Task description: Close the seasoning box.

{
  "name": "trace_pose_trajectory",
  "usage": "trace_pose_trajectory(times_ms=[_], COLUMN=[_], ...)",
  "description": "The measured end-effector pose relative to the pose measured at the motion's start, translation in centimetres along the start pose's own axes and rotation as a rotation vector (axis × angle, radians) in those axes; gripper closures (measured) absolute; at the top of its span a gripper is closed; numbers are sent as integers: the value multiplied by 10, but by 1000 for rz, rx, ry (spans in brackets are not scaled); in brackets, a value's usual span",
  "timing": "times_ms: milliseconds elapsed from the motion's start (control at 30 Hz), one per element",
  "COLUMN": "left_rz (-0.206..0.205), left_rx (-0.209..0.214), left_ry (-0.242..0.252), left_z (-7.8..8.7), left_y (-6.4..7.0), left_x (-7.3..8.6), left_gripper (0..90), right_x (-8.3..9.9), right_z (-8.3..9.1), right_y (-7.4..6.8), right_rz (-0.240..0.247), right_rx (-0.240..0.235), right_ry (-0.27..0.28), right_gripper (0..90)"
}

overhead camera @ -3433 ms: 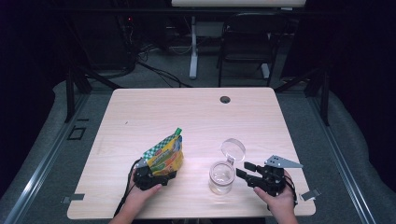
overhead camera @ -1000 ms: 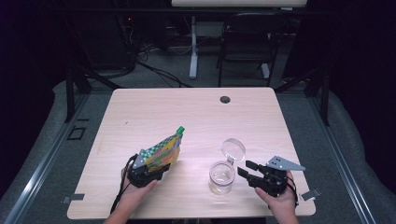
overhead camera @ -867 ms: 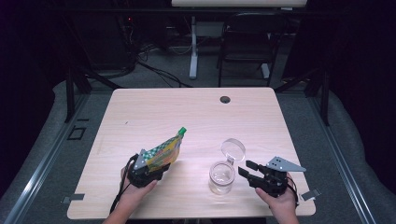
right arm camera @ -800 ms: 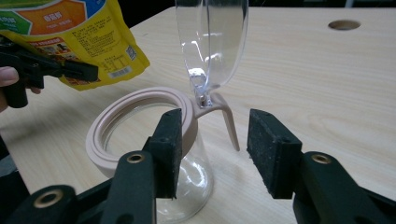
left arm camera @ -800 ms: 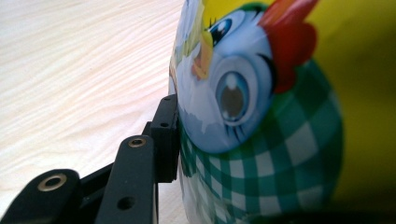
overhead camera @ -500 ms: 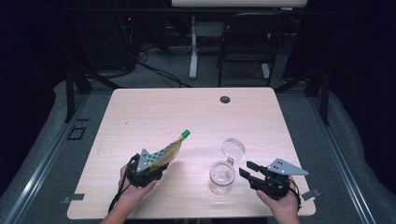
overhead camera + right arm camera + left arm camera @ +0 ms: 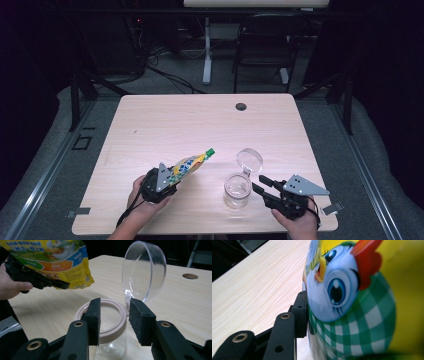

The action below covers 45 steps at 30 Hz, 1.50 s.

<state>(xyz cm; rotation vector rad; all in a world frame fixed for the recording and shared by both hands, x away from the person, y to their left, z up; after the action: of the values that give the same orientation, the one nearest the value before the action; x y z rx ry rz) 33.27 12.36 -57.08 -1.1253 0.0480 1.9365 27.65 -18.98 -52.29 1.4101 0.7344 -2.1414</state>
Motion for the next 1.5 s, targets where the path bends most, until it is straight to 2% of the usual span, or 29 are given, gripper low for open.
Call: trace_pose_trajectory(times_ms=[33, 133, 167, 267, 467, 533, 833, 1167, 1267, 1333, 1433, 1500], left_rz=[-29, -37, -54, -70, -83, -99, -114, -151, -193, -196, -238, -247], left_rx=[-14, -20, -27, -38, -47, -52, -62, -111, -132, -133, -158, -163], left_ry=[-11, -10, -18, -23, -32, -41, -42, -38, -39, -39, -38, -39], left_z=[0, 0, 0, 0, 0, 0, 0, 1, 2, 2, 1, 0], left_y=[2, 4, 5, 5, 5, 5, 6, 6, 5, 5, 4, 4], left_x=[-1, -1, -1, -1, -1, 0, -1, -4, -8, -9, -16, -17], left_gripper=[598, 598, 597, 597, 598, 598, 598, 598, 598, 598, 598, 598], right_x=[-1, -1, 0, 0, 2, 2, 3, 4, 3, 3, 1, 0], right_z=[0, 0, -1, -3, -7, -8, -10, -12, -13, -13, -14, -14], right_y=[-1, -2, -2, -3, -6, -6, -7, -11, -13, -14, -17, -17], right_rz=[-5, -2, 2, -1, 6, 12, 9, 16, 20, 24, 31, 29], right_rx=[-6, -5, -3, -9, -15, -16, -17, -22, -25, -24, -31, -32], right_ry=[5, 5, -3, -1, -8, -15, -13, -14, -9, -13, -12, -6], right_gripper=[632, 640, 643, 646, 647, 647, 644, 637, 633, 632, 628, 626])
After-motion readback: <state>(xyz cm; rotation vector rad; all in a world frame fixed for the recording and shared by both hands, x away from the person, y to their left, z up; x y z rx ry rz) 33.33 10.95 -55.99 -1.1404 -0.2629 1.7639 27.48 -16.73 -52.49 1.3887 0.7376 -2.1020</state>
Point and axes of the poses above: each handheld gripper's, and its own axes: z roughly backward along the jaws, x roughly out of its underside, y roughly to its right, the point moved 6 cm from there along -z, roughly forward along the jaws, and after that the axes turned 4 degrees about -z, right-handed, at the moved point
